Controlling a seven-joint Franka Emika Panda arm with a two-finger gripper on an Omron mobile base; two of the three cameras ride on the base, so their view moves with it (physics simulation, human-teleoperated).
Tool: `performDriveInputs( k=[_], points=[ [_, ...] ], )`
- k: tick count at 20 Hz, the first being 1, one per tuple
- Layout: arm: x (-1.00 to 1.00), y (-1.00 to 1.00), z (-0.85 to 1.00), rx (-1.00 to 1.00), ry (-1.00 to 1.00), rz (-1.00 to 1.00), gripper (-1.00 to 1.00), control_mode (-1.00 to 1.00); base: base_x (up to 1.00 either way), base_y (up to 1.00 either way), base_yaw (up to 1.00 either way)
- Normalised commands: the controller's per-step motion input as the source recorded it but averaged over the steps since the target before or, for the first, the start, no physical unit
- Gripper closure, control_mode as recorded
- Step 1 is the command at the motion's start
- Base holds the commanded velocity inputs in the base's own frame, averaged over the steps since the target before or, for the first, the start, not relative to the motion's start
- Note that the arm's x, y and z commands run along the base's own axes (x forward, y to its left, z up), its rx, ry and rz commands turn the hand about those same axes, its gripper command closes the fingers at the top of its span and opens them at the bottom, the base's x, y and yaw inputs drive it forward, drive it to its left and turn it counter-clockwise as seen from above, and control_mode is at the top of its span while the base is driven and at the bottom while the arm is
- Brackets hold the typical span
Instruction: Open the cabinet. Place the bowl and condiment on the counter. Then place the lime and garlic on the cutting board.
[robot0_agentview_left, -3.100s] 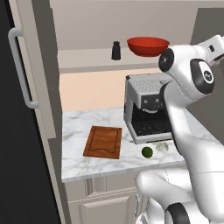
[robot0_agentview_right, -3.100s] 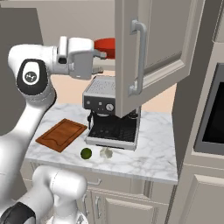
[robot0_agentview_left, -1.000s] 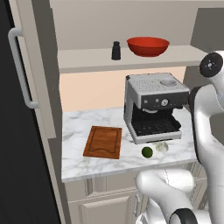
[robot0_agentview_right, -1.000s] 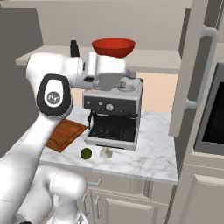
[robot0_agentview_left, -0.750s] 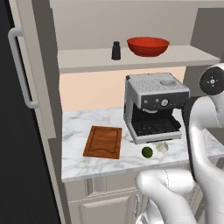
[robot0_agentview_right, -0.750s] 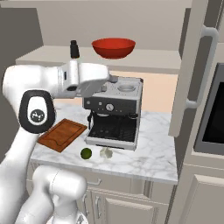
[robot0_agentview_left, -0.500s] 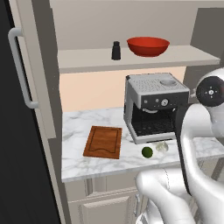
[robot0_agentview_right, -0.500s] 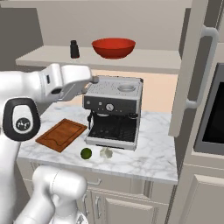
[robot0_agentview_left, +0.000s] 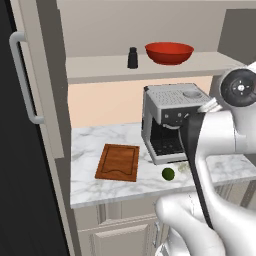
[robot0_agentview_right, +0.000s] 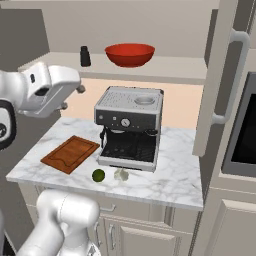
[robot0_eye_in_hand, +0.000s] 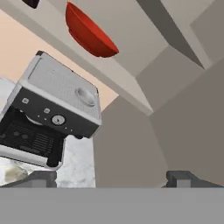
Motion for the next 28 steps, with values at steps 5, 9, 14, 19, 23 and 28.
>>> performDriveInputs(
  k=[5, 9, 14, 19, 23, 28],
  points=[
    [0.01, 0.14, 0.14, 0.27, 0.13, 0.11, -1.0, -1.0, 0.0, 0.0, 0.0],
    [0.01, 0.0, 0.02, 0.36, 0.05, 0.06, -1.0, -1.0, 0.0, 0.0, 0.0],
    [0.19, 0.12, 0.0, 0.32, 0.04, 0.05, -1.0, -1.0, 0.0, 0.0, 0.0],
    [0.22, 0.38, 0.0, 0.23, 0.0, 0.03, -1.0, -1.0, 0.0, 0.0, 0.0],
    [0.0, 0.59, 0.0, 0.12, -0.21, -0.01, -1.0, -1.0, 0.0, 0.0, 0.0],
    [0.0, 0.51, 0.0, 0.04, -0.1, -0.06, -1.0, -1.0, 0.0, 0.0, 0.0]
  ],
)
